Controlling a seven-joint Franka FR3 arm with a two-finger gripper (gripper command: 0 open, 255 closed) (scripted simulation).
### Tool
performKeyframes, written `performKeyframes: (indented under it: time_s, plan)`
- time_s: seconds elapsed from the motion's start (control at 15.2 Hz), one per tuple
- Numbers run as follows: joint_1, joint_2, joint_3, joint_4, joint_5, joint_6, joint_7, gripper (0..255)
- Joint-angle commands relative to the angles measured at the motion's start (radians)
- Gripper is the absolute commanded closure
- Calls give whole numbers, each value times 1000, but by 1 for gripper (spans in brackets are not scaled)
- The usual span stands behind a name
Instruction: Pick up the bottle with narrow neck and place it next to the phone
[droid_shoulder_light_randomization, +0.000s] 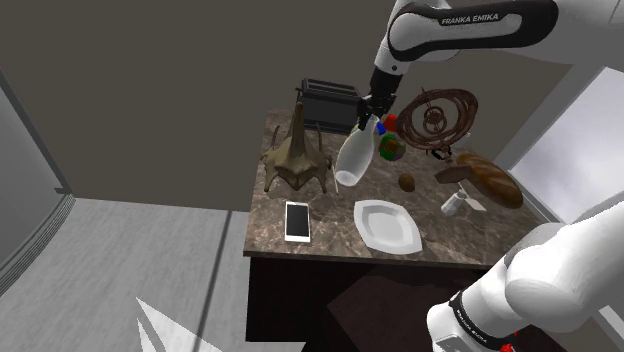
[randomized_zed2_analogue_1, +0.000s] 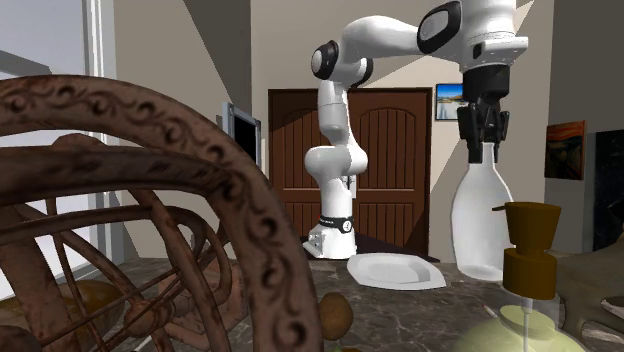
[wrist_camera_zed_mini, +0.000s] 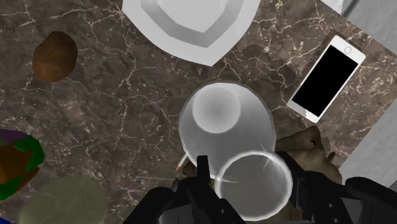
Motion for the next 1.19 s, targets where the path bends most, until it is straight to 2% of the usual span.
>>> performKeyframes:
  time_s: [0.0,0.59,1.12]
  plan:
    - [21,3,27,3,4,0,48,255]
    - [118,35,150,38,18,-3,263,255]
    - [205,128,250,147,14,-18,451,255]
